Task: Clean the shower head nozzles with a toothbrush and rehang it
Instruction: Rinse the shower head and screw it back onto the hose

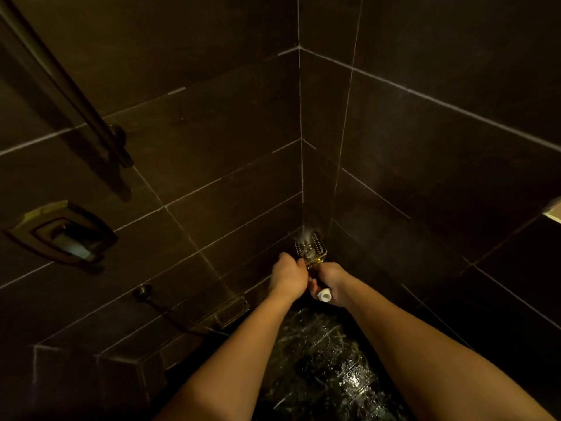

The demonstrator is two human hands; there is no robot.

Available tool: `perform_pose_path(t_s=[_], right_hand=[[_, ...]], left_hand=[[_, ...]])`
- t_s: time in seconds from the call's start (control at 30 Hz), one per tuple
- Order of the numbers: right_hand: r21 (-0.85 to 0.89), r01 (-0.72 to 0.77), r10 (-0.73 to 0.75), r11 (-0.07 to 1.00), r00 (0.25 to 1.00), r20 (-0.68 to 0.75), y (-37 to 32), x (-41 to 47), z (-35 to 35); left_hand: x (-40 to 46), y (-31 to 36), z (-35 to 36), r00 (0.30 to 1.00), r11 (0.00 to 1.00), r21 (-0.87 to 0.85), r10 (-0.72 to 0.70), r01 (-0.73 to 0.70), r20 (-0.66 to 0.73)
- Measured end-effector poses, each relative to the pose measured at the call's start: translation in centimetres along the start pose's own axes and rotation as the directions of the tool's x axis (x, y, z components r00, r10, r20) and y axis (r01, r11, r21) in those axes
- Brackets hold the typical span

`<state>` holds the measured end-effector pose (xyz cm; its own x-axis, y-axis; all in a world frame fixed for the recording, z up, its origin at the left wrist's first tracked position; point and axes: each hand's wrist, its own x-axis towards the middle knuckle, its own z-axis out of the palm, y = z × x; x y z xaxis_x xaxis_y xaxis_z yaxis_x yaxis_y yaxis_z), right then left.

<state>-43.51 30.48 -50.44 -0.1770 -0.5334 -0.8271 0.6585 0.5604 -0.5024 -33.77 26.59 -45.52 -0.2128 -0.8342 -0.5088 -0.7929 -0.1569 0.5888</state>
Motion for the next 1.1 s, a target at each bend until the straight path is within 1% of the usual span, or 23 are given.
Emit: perform_pose_path(t_s=[0.13,0.2,0.27,0.5,0.6,0.73,0.87,1.0,1.1], right_hand=[[0.014,-0.041,0.040,0.999,0.998,0.044,0.2,0.1,-0.1],[0.023,-0.051,0.049,0.998,0.996,0.073,0.4,0.0,0.1],[0.034,-0.061,0.058,0.998,0.994,0.092,0.4,-0.1,0.3],[0.078,-0.034,0.026,0.996,0.994,0.107,0.0,-0.8,1.5],[0.099,-0.028,0.017,0.995,0.993,0.113,-0.2,-0.7,1.7],[0.099,-0.018,0.008,0.995,0.995,0.103,-0.4,-1.0,2.2],[0.091,-0.026,0.013,0.996,0.990,0.140,-1.0,-1.7,2.7],[0.070,-0.014,0.004,0.997,0.991,0.136,-1.5,-2.3,3.3],[0.068,0.004,-0.012,0.998,0.993,0.117,-1.9,-2.6,3.5]], left_hand=[[0.4,-0.1,-1.2,0.990,0.993,-0.052,-0.106,0.101,-0.089],[0.6,-0.5,-1.4,0.987,0.989,-0.041,-0.145,0.142,-0.075],[0.6,-0.9,-1.4,0.986,0.988,-0.025,-0.156,0.155,-0.059],[-0.3,-1.3,-1.1,0.993,0.994,0.006,-0.109,0.109,-0.035],[-0.5,-1.5,-1.4,0.994,0.995,-0.031,-0.096,0.094,-0.054],[-0.7,-2.0,-2.0,0.992,0.996,-0.083,-0.051,0.041,-0.116],[-1.1,-2.3,-2.0,0.989,0.995,-0.102,-0.019,0.004,-0.145],[-1.5,-2.5,-2.3,0.988,0.991,-0.136,-0.005,-0.016,-0.157],[-1.7,-2.5,-2.8,0.986,0.985,-0.174,-0.021,-0.009,-0.164]])
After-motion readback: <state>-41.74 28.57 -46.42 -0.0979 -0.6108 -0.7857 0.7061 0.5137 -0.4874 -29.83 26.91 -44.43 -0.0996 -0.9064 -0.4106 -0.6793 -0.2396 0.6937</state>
